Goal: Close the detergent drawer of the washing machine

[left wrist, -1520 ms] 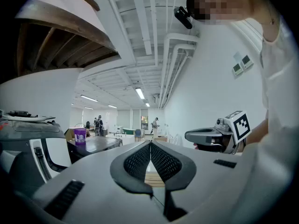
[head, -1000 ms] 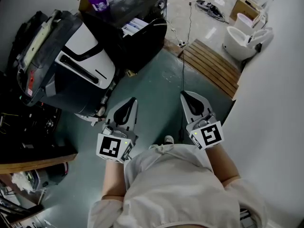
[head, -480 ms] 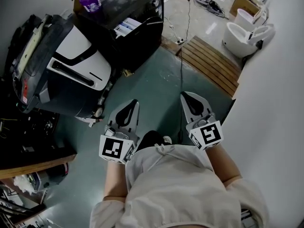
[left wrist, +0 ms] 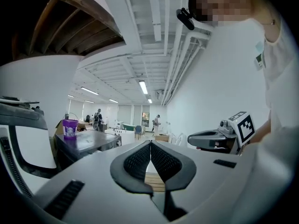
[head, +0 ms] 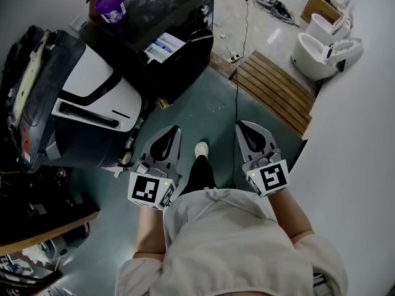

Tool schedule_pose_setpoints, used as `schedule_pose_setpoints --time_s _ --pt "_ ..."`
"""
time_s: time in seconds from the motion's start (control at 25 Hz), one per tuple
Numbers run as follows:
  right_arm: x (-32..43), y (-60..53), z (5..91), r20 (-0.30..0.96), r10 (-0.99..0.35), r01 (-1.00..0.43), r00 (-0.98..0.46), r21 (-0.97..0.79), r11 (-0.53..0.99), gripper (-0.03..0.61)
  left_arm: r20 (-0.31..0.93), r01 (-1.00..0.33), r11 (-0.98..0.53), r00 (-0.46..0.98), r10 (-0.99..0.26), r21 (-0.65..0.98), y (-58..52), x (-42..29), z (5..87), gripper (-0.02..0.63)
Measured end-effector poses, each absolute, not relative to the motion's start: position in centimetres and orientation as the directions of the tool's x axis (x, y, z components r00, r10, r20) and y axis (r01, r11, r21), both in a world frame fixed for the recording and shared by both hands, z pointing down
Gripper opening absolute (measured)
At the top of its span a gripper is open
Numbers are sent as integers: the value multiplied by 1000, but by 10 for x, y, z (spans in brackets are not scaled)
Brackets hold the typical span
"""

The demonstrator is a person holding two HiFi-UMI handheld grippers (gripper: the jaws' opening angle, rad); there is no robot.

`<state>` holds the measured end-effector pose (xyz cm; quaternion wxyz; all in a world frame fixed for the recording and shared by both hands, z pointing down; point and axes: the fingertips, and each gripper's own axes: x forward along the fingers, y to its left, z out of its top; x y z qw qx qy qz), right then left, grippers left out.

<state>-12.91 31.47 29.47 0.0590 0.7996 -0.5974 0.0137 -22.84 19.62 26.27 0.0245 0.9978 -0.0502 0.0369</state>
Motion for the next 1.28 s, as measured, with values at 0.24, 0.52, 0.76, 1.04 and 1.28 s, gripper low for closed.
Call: schedule_pose_setpoints --time_s 0.24,0.52,0.76,1.04,1.28 --pt "-56 221 286 143 -945 -956 293 76 -284 6 79 -71 -996 995 -68 48 110 -150 259 18" --pt "25 128 285 140 -934 -944 328 91 -318 6 75 -94 -995 993 -90 42 16 -79 255 18" --pt "55 73 302 167 -950 -964 265 68 -257 6 108 -145 -986 985 -136 84 -31 -56 277 18" --pt "87 12 312 195 -973 -993 120 24 -118 6 155 -290 -950 950 -271 113 -75 -38 292 20" --pt "124 -36 317 191 -979 -997 -72 -11 71 6 196 -460 -880 879 -434 116 -97 -17 308 18"
